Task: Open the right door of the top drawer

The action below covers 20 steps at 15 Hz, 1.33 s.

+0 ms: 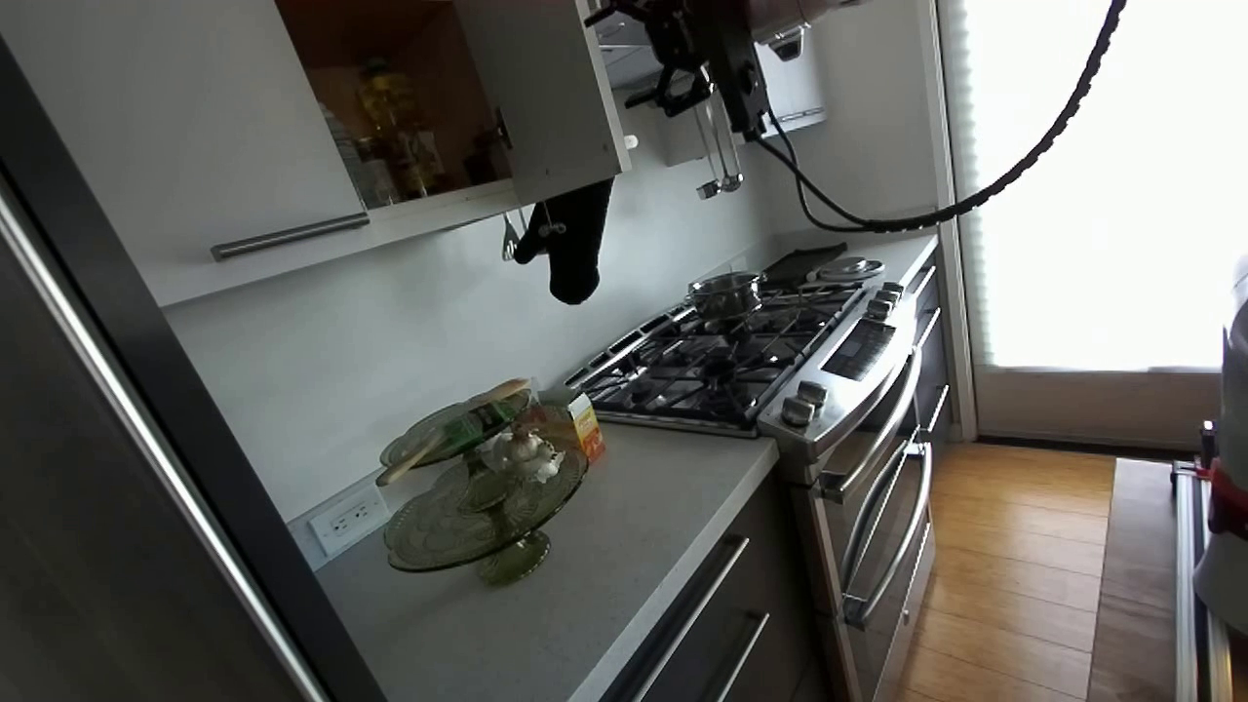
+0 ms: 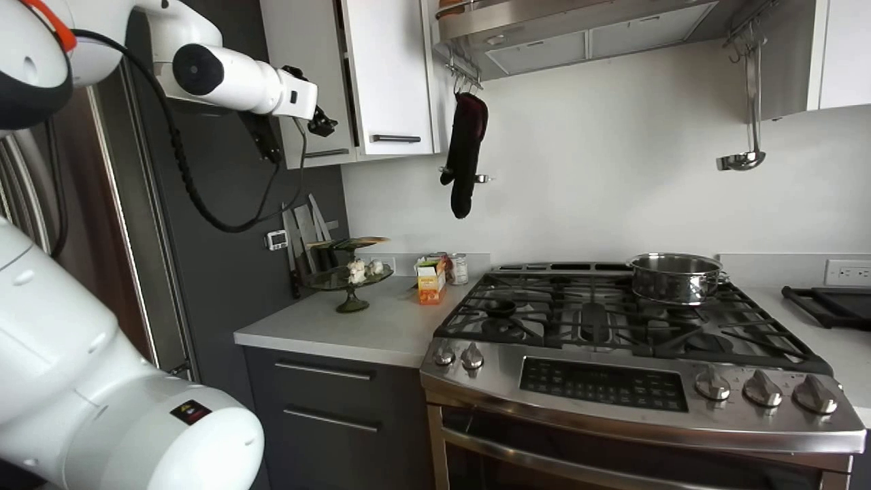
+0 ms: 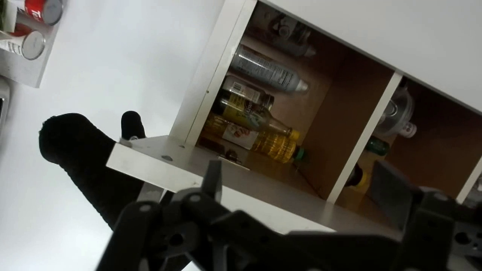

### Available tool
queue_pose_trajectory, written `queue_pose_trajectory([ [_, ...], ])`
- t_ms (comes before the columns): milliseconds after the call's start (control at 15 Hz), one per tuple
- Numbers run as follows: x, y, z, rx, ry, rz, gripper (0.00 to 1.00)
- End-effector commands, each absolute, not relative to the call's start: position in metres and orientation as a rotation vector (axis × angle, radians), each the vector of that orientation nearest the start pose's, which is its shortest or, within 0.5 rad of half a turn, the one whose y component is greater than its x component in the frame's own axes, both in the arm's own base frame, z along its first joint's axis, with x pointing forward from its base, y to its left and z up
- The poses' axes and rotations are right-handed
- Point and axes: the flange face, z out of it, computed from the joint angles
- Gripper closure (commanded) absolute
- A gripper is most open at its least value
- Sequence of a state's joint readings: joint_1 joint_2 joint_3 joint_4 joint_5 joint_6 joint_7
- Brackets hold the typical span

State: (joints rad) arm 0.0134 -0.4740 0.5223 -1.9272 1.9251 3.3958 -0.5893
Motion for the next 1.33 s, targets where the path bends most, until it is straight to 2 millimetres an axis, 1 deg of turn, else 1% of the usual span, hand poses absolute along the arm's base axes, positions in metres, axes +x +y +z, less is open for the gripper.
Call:
queue_pose_trajectory([
  [0, 0.380, 0.172, 0.744, -1.551, 0.740, -1.367, 0.00],
  [67, 0.386, 0.166, 0.757, -1.526, 0.725, -1.359, 0.00],
  [133, 0.378, 0.176, 0.749, -1.547, 0.717, -1.377, 0.00],
  [200, 0.382, 0.171, 0.753, -1.535, 0.723, -1.378, 0.00],
  [333, 0.386, 0.165, 0.756, -1.527, 0.732, -1.382, 0.00],
  [600, 0.386, 0.167, 0.756, -1.528, 0.726, -1.379, 0.00],
  [800, 0.401, 0.173, 0.762, -1.527, 0.734, -1.464, 0.00],
  [867, 0.408, 0.176, 0.761, -1.526, 0.746, -1.485, 0.00],
  [1200, 0.434, 0.189, 0.760, -1.507, 0.774, -1.534, 0.00],
  [1267, 0.439, 0.191, 0.764, -1.487, 0.775, -1.540, 0.00],
])
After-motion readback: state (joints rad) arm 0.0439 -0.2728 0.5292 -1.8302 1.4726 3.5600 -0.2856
